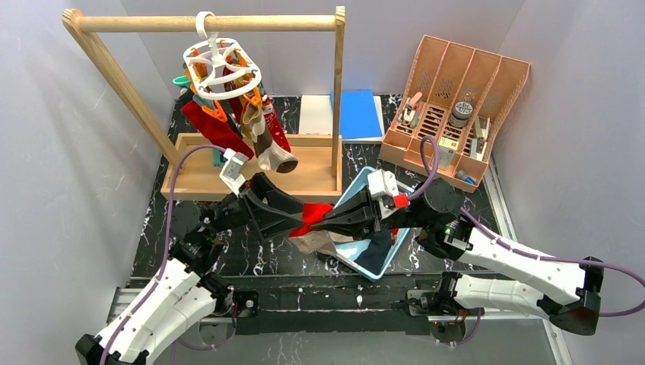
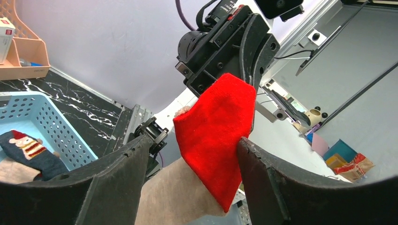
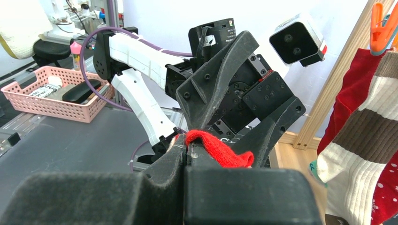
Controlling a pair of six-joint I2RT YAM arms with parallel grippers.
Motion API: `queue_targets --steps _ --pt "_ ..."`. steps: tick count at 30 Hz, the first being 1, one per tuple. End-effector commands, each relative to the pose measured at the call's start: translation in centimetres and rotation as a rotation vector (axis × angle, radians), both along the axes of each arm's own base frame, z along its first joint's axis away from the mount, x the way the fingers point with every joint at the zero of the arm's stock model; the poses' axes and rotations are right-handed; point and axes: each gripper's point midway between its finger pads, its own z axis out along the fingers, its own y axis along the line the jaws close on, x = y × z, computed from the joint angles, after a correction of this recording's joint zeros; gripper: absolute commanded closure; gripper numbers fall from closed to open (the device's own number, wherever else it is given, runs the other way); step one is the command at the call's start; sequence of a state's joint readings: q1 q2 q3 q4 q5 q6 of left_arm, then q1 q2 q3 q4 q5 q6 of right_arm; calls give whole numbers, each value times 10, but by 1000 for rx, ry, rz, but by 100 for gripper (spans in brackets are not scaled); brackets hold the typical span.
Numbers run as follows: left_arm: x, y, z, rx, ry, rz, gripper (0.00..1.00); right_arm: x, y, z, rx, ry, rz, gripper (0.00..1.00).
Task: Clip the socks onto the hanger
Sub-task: Pick up the sock from the bin.
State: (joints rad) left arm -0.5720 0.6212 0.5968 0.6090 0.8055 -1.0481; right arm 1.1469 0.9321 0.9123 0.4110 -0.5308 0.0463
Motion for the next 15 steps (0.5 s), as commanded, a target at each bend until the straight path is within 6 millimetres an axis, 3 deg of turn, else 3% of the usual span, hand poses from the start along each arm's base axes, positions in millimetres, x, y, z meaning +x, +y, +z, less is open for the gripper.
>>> queue_targets --steps 1,8,12,15 --pt "-15 3 16 -48 -48 -51 34 -5 -3 23 77 -32 21 99" --pt "-31 10 43 -119 -97 -98 46 1 2 13 54 -25 -3 99" --pt "-33 10 43 -116 -103 -107 61 4 3 10 50 -21 -17 99" --pt "-33 10 42 -117 -99 -105 64 5 3 10 48 -14 -23 99"
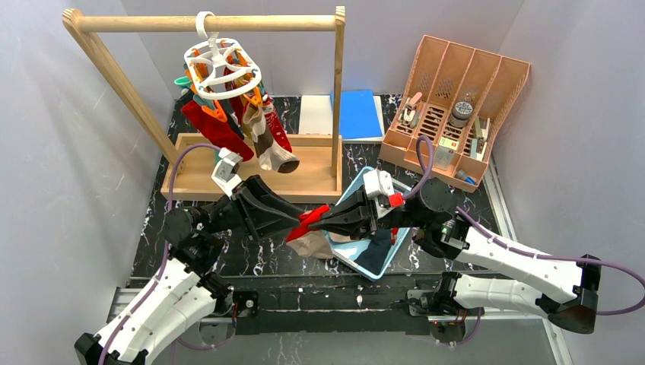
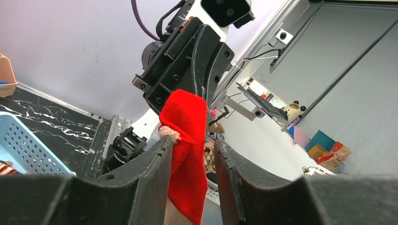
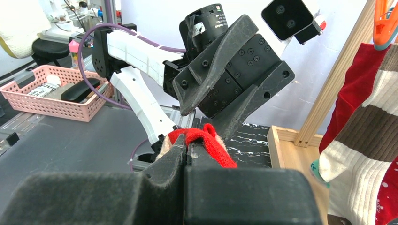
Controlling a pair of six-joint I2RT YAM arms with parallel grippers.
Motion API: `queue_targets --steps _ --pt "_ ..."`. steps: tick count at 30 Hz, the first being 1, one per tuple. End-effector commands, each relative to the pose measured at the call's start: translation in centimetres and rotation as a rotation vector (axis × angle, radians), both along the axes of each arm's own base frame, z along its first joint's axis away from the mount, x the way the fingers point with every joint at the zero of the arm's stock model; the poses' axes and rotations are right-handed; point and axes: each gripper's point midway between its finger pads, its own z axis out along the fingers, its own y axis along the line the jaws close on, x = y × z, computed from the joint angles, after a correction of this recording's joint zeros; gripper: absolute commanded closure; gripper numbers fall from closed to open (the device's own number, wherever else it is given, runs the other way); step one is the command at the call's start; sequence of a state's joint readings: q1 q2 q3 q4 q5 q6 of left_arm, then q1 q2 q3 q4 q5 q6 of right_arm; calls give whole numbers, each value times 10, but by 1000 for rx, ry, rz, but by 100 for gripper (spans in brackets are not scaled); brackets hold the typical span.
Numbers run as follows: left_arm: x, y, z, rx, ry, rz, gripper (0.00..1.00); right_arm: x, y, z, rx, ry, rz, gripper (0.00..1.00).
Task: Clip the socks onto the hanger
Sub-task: Pick up the sock from the bin.
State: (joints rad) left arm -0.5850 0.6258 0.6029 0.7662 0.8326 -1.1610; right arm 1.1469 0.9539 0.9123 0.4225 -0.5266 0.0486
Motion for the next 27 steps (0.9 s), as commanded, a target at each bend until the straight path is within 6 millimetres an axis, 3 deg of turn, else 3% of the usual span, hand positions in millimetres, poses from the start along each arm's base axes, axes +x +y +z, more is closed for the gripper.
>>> queue_targets --steps 1,4,6,10,11,14,21,27 --pt "-14 5 15 -33 -66 -27 63 3 -2 14 56 -18 -25 99" --pt "-13 4 11 -26 -67 -25 58 6 -2 15 60 -6 -42 99" --pt "-12 4 8 -21 -73 -21 59 5 -1 15 62 -4 -36 99" --pt "1 -1 -2 22 -64 28 96 -4 -1 17 63 -14 22 99" --pt "5 -1 -4 33 -64 55 100 -6 0 18 60 -9 37 99" --pt "34 12 -15 110 -86 315 100 -6 -6 18 58 -7 21 99" --pt "43 32 -5 72 -129 476 100 -5 -15 4 13 21 -10 99" --pt "39 38 11 25 -188 504 100 -1 -12 -9 -20 78 -25 98"
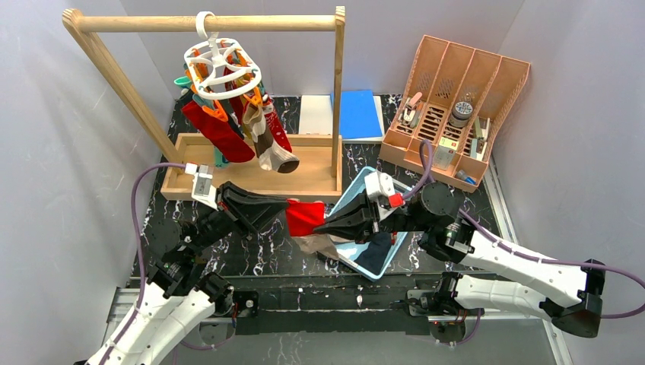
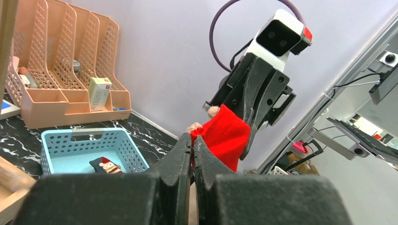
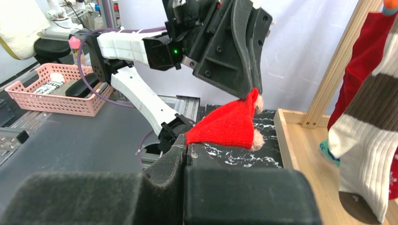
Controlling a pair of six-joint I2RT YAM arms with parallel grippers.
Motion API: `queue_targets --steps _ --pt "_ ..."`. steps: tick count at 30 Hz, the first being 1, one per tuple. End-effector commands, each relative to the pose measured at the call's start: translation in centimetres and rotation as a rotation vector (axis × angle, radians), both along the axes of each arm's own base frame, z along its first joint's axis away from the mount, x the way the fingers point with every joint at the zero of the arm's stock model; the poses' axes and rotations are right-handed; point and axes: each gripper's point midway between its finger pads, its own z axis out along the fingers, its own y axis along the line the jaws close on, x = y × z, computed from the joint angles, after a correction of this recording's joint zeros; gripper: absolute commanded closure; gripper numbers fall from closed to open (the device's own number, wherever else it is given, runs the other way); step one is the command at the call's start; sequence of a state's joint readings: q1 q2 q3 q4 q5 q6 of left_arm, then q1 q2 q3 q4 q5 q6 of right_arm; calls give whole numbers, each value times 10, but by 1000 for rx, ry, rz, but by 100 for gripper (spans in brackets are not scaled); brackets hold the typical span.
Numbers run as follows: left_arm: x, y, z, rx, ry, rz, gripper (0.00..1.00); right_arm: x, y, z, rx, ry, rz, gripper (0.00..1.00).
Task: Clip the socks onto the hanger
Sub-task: Pick up the sock from the bin.
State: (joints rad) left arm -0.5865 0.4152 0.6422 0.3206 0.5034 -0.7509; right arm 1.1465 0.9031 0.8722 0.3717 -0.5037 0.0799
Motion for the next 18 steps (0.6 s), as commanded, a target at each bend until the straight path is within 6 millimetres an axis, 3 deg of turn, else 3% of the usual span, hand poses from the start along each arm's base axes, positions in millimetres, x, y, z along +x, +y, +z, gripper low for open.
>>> queue_targets --steps 1,7,12,18 --pt "0 9 26 -37 -93 57 100 1 -3 4 16 34 -13 93" --pt "-4 8 43 -66 -143 38 100 0 6 -4 -19 78 11 57" --pt "-10 5 48 -51 -187 8 100 6 10 -8 -46 111 -14 44" --pt "-24 6 36 94 -367 1 100 17 0 -2 -72 167 -105 38"
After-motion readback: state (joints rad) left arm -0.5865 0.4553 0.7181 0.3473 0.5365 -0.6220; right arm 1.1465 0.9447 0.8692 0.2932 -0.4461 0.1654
